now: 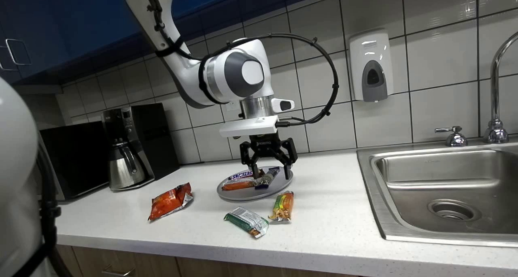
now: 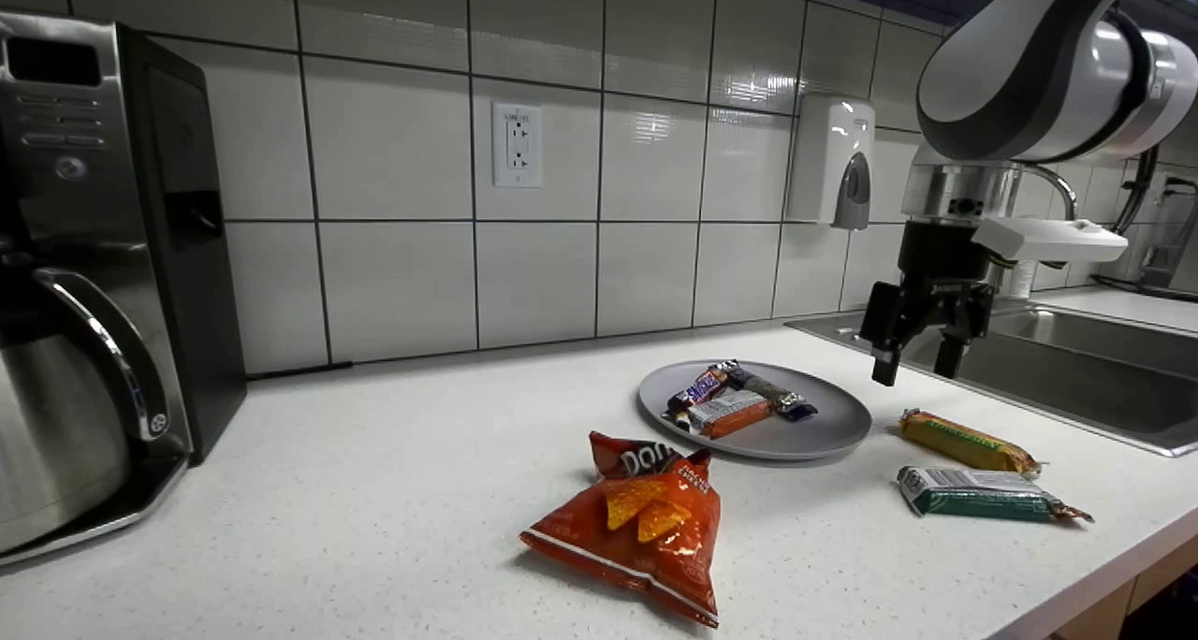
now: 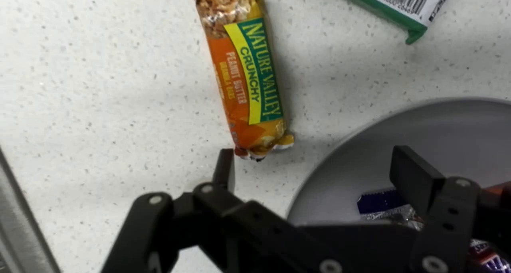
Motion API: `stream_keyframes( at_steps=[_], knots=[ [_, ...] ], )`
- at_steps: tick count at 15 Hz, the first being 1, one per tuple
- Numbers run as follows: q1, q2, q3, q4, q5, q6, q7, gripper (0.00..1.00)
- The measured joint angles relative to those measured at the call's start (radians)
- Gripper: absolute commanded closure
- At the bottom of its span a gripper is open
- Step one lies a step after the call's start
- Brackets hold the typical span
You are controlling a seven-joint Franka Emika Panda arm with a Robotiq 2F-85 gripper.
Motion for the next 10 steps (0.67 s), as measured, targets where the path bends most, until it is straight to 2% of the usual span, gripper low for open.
stream_keyframes(
  at_steps=[5,10],
  knots=[
    [-0.006,-0.030,-0.040,-0.048,-0.081,0.000,0.000,0.00],
    [-0.015,-0.031,-0.056,-0.074,-0.111,0.005,0.000,0.00]
  ],
)
